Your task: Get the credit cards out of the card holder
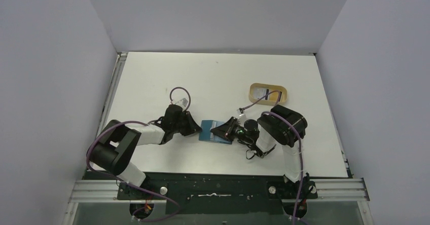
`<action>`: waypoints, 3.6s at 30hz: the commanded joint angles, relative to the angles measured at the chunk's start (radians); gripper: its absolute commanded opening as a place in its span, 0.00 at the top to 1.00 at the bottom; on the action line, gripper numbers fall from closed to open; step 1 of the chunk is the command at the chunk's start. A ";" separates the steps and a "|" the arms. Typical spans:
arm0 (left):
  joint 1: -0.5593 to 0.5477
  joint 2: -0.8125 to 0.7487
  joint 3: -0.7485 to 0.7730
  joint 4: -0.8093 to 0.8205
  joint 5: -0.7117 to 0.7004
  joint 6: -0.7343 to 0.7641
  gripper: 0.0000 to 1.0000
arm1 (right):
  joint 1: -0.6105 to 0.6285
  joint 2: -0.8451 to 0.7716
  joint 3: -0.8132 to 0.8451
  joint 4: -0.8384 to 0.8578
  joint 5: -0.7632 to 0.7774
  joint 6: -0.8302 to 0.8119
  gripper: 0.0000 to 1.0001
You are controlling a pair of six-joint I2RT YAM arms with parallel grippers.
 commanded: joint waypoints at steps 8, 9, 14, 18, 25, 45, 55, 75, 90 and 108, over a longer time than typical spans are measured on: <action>0.001 0.044 -0.026 -0.214 -0.079 0.075 1.00 | -0.075 -0.054 -0.086 -0.155 -0.004 -0.114 1.00; 0.001 0.040 -0.026 -0.216 -0.081 0.075 1.00 | -0.081 -0.070 -0.091 -0.174 -0.007 -0.122 1.00; 0.013 0.014 -0.036 -0.234 -0.105 0.054 1.00 | -0.103 -0.202 -0.114 -0.349 -0.009 -0.182 1.00; 0.020 -0.029 -0.031 -0.261 -0.128 0.051 1.00 | -0.128 -0.375 -0.108 -0.613 -0.009 -0.256 1.00; 0.026 -0.095 0.050 -0.393 -0.156 0.077 1.00 | -0.227 -0.747 0.084 -1.206 0.027 -0.453 1.00; 0.034 -0.196 0.324 -0.696 -0.220 0.167 1.00 | -0.740 -0.526 0.421 -1.276 -0.041 -0.699 1.00; 0.034 -0.216 0.355 -0.743 -0.222 0.183 1.00 | -0.761 -0.310 0.533 -1.160 -0.093 -0.643 1.00; 0.006 -0.133 0.482 -0.787 -0.237 0.239 1.00 | -0.723 -0.194 0.705 -1.310 -0.139 -0.704 0.74; -0.049 -0.087 0.560 -0.823 -0.268 0.257 1.00 | -0.616 -0.407 0.800 -1.617 0.023 -0.865 0.18; -0.106 -0.120 0.587 -0.871 -0.306 0.236 1.00 | -0.100 -0.616 0.541 -1.676 0.244 -0.868 0.11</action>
